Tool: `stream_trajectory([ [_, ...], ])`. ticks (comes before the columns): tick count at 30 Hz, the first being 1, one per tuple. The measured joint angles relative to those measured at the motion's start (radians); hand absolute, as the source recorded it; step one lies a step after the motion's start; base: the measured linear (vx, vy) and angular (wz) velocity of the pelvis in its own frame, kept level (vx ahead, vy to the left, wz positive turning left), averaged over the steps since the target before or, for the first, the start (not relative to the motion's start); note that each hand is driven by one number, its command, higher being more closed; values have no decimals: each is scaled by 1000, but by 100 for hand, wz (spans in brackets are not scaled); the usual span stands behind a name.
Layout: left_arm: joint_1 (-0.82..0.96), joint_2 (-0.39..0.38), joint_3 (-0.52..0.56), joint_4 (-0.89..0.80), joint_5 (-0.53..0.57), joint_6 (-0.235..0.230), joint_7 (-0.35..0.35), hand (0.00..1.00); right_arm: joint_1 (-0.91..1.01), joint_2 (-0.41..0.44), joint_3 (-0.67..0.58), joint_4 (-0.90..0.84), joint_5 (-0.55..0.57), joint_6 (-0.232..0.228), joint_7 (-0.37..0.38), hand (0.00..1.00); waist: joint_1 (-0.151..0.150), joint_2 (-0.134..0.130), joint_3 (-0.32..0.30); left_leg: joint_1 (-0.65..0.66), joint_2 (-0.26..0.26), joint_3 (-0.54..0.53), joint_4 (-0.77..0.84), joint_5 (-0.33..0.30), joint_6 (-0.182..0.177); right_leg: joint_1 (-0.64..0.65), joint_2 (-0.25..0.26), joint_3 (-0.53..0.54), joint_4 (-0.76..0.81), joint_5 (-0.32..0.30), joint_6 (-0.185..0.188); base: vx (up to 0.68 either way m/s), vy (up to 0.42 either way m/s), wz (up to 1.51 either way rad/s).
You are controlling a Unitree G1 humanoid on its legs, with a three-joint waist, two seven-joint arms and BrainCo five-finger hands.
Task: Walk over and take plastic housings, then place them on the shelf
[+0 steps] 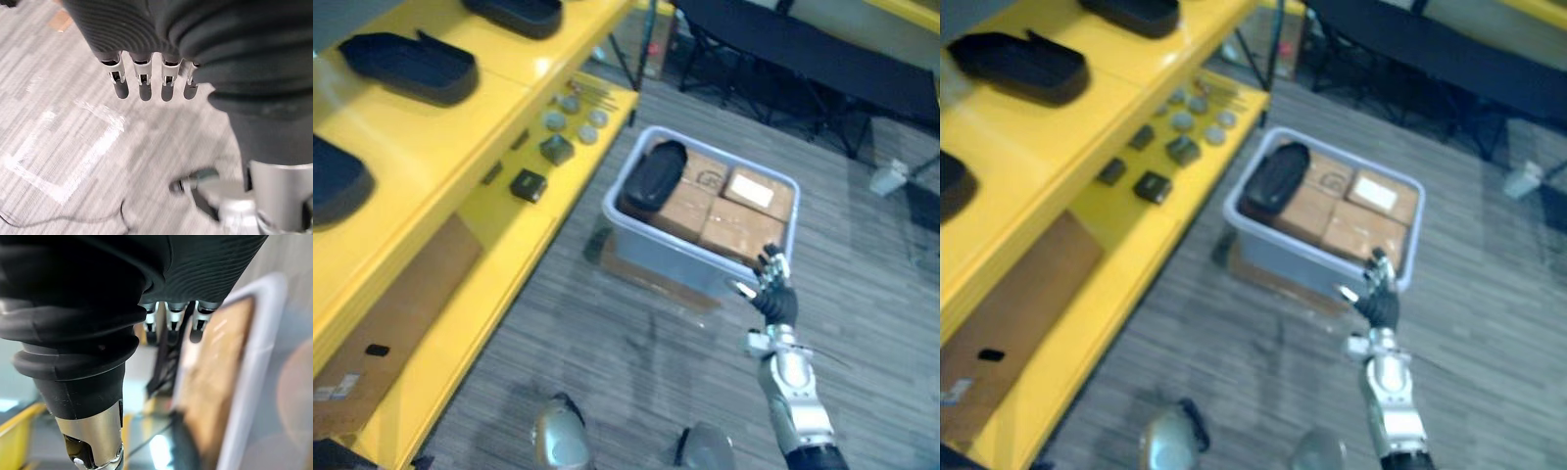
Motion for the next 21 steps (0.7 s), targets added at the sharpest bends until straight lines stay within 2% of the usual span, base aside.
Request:
stream_trajectory([
  [1, -11, -18, -18, -6, -5, -28, -12, 0, 10, -10, -34, 15, 2, -1, -1, 0, -18, 7, 5, 4, -9, -36, -38, 12, -23, -27, 14, 19, -10, -1, -2, -86, -225, -86],
  [2, -14, -20, -15, -6, -27, -38, -8, 0, 21, -14, -53, 18, 5, -4, -1, 0, -24, 8, 7, 9, -14, -54, -57, 13, -32, -41, 21, 33, -13, -2, -4, -90, -164, -89],
  [3, -14, -16, -23, -5, -43, -54, 1, 0, 37, -22, -85, 27, 25, -22, -2, 0, -33, 11, 14, 31, -27, -79, -101, 13, -63, -70, 30, 66, -8, -3, -6, -85, -105, -73],
  [4, -14, -14, -31, -7, -59, -64, 16, 0, 47, -21, -97, 30, 27, -32, -3, 0, -37, 4, 18, 37, -34, -83, -118, 14, -80, -88, 30, 83, -2, -4, -8, -94, -64, -71],
  [5, -19, -8, -35, -19, -74, -74, 48, 0, 70, -21, -124, 37, 41, -50, -10, 0, -53, -2, 23, 39, -48, -90, -133, 14, -92, -114, 30, 103, 6, -5, -9, -90, -44, -43],
  [8, -31, 16, -54, -72, -67, -105, 97, 0, 143, 9, -139, 62, 61, -92, -23, 0, -60, -23, 48, 52, -57, -98, -136, 6, -104, -113, 33, 117, -13, 13, -9, -70, 10, -22],
  [12, -29, 34, -123, -156, -68, -116, 118, 0, 179, 77, -138, 65, 70, -134, 22, 0, -57, -25, 52, 49, -85, -122, -137, -3, -104, -92, 19, 114, -60, 41, 1, -16, 50, 3],
  [14, -20, 30, -143, -181, -68, -115, 152, 0, 171, 105, -136, 65, 70, -150, 47, 0, -52, -24, 53, 48, -109, -150, -137, -6, -94, -79, 6, 110, -79, 49, 9, 27, 60, 11],
  [17, -7, 23, -163, -243, -64, -112, 193, 0, 153, 141, -109, 65, 70, -154, 41, 0, -18, -21, 51, 35, -142, -206, -112, -27, -77, -52, -10, 103, -101, 63, 25, 67, 66, 13],
  [19, 0, 19, -168, -275, -54, -107, 211, 0, 136, 155, -75, 65, 73, -152, 19, 0, 15, -17, 50, 16, -148, -241, -51, -73, -66, -30, -12, 93, -105, 66, 29, 44, 99, 14],
  [21, 0, 17, -166, -277, -30, -96, 211, 0, 136, 169, -65, 66, 97, -152, -4, 0, 25, -15, 51, 14, -152, -261, -5, -112, -58, 1, -15, 73, -99, 66, 29, 33, 158, 22],
])
